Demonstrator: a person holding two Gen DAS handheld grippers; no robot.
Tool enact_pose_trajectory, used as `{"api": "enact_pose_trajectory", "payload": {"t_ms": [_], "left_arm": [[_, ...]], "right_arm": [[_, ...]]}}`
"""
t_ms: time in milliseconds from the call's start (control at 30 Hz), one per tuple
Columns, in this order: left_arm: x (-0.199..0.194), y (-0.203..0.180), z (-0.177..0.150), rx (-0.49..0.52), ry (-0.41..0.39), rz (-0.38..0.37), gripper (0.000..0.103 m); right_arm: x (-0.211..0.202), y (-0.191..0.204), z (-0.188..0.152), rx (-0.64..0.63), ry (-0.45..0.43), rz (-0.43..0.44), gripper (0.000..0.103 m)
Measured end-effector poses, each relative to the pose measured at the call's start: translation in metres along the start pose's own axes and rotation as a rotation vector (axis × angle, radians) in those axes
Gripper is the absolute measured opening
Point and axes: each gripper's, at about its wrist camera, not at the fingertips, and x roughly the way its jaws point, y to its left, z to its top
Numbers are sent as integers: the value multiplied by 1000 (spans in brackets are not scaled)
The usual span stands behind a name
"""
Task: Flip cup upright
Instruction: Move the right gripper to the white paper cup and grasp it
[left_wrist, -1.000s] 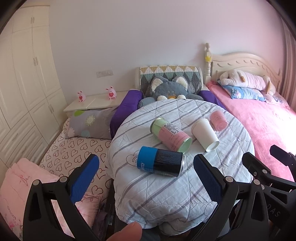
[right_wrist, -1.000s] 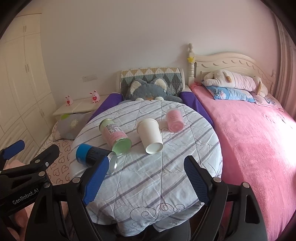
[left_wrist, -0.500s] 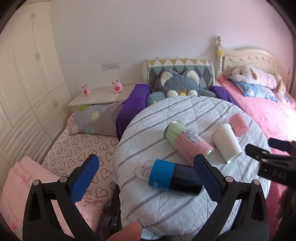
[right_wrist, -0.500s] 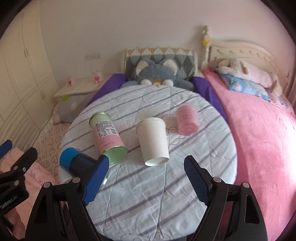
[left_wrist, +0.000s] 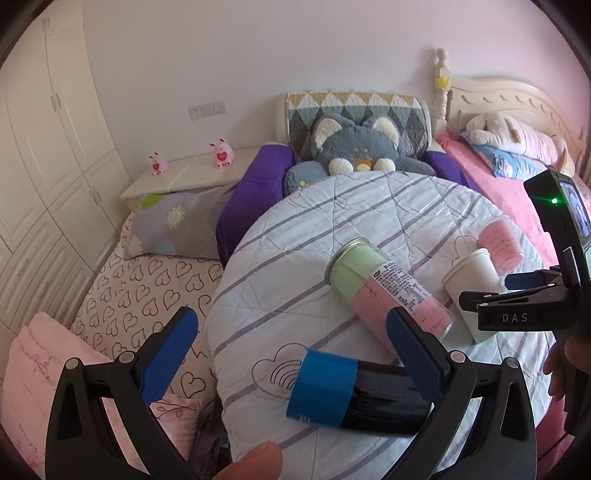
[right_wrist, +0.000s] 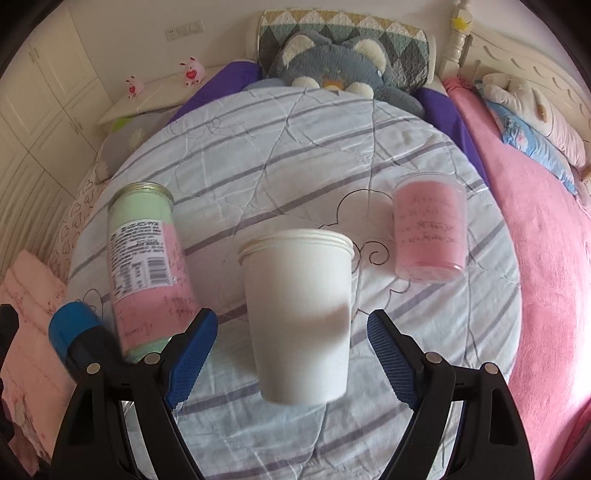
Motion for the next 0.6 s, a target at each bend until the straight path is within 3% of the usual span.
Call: {"api": "enact_pose_trajectory", "payload": {"t_ms": [500,600], "left_arm": [[55,-17,15,0,101,-31,103],[62,-19,17,6,110,-31,103]], "right_arm": [[40,-6,13,-11,81,-1,84],[43,-9,14,-12,85,14,66]]}}
